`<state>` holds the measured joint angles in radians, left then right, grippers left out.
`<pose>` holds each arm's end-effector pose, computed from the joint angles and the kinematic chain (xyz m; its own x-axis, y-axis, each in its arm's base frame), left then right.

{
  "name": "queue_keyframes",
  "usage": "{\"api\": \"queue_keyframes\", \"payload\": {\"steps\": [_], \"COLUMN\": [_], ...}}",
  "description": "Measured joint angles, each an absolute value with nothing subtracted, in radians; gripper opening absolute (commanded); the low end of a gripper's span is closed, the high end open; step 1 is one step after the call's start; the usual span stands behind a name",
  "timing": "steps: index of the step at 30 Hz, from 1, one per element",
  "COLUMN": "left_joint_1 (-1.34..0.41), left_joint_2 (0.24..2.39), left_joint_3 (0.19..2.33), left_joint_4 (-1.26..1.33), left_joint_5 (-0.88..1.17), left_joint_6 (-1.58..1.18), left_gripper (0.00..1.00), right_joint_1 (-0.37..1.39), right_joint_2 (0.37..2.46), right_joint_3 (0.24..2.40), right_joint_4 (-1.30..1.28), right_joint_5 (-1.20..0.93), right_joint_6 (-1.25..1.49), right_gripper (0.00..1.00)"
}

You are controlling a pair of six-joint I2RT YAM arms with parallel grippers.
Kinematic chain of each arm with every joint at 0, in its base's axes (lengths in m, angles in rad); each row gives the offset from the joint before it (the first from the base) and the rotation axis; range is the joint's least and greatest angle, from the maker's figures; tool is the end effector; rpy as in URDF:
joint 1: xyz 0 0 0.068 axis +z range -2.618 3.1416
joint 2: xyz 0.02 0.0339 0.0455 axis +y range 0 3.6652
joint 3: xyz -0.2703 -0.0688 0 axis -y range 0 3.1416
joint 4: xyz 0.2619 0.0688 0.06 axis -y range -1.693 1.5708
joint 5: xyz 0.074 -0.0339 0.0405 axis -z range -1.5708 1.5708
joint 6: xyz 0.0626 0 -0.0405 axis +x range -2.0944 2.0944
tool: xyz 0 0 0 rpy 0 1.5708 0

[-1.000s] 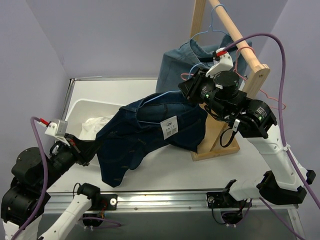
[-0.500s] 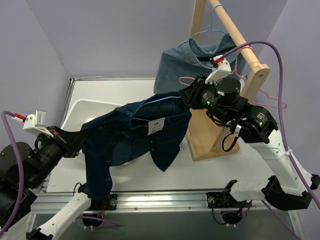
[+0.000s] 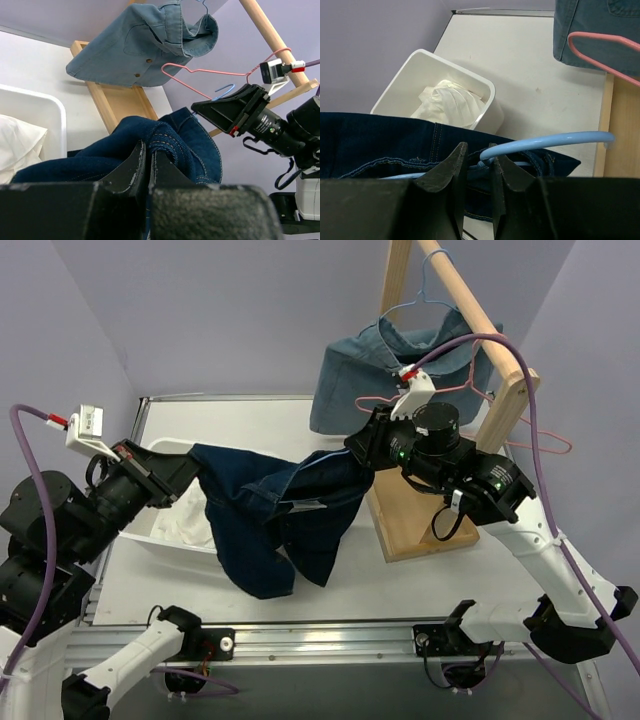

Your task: Remove the skirt from the hanger

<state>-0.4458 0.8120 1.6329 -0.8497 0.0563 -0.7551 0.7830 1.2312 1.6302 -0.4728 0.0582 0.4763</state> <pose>0.0933 -0.0485 0.5383 -0.3488 -0.5917 -0.7268 0.3326 0.6468 -0.6863 0.2039 0.1978 0.5153 -0.3505 0.2970 -0.8882 -0.5653 0.6891 0.4534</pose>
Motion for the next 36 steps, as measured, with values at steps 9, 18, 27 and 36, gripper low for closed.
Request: {"api": "queue_keyframes", "payload": {"steps": [9, 18, 27, 36], "left_joint_1": [-0.448, -0.451, -0.457, -0.457], "left_joint_2": [0.907, 0.881, 0.930, 0.889], "left_joint_3": [1.841, 1.823, 1.841, 1.800], "left_joint_4": [-1.009, -1.217, -1.306, -1.335], "left_joint_5": [-0.092, -0.235, -0.226, -0.224], "left_joint_6": [-0.684, -0.675, -0.669, -0.669], "left_gripper": [0.02, 0.02, 0.02, 0.02], "right_joint_1": [0.783, 0.756, 0.645, 0.613], "right_joint_2": [1.218, 1.209, 1.208, 1.225], "right_joint_3": [1.642, 1.771, 1.766, 1.822], "right_joint_4": [-0.467, -0.508, -0.561, -0.588], "right_joint_5": [0.125, 0.183, 0.154, 0.111], "right_joint_6": [0.479, 0.467, 0.469, 0.463], "right_gripper": [0.00, 0.00, 0.00, 0.00]}}
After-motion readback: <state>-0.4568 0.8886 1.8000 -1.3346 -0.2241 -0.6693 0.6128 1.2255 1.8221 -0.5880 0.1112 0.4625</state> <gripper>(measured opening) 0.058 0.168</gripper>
